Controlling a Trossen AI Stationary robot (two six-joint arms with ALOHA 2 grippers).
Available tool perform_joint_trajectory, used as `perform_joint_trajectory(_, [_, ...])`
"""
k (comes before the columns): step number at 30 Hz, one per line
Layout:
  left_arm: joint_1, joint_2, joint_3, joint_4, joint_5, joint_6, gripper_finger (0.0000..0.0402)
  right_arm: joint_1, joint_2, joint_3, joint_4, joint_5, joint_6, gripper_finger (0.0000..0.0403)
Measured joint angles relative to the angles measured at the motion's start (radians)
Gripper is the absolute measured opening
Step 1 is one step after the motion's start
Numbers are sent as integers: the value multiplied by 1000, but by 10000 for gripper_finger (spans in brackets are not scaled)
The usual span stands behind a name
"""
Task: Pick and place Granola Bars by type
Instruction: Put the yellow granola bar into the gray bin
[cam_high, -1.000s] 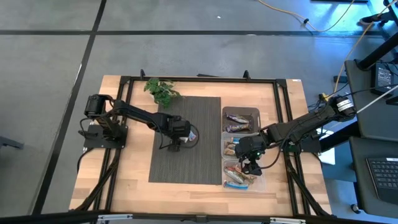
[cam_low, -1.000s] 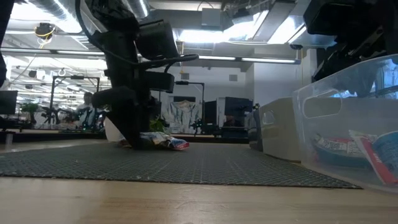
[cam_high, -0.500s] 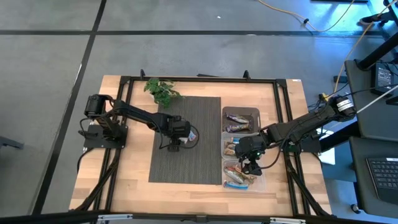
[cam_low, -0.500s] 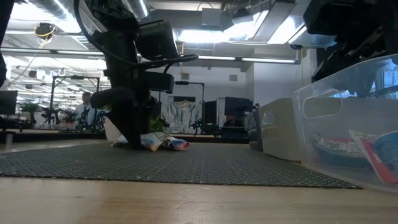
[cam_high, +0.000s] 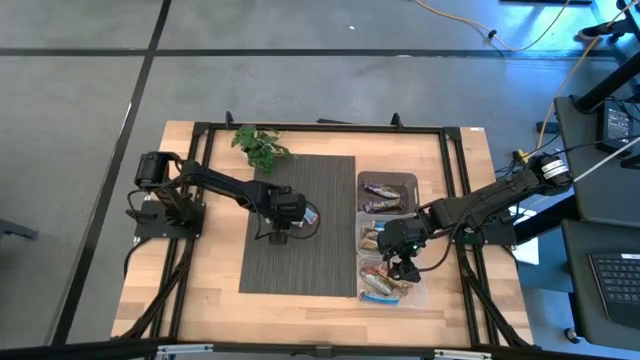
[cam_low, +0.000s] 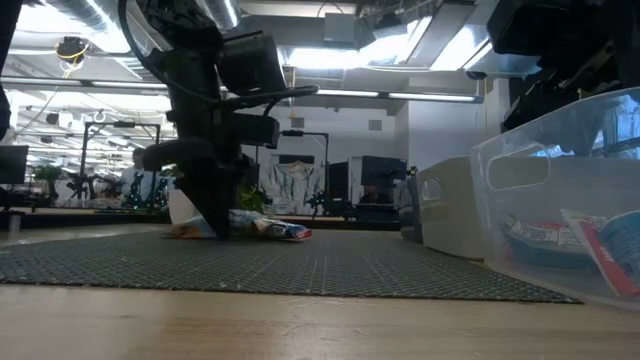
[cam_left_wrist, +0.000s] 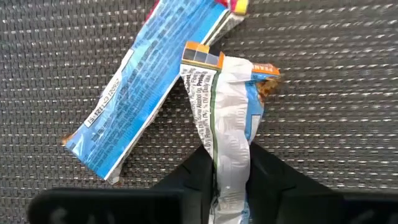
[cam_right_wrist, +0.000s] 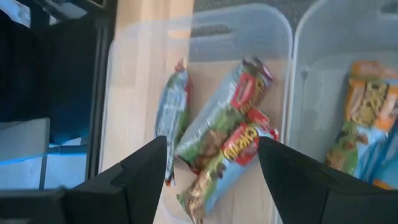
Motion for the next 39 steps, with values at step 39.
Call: perform_joint_trajectory(39, [-200, -132, 1, 691, -188, 124, 44, 1, 79, 6, 717, 600, -630, 255])
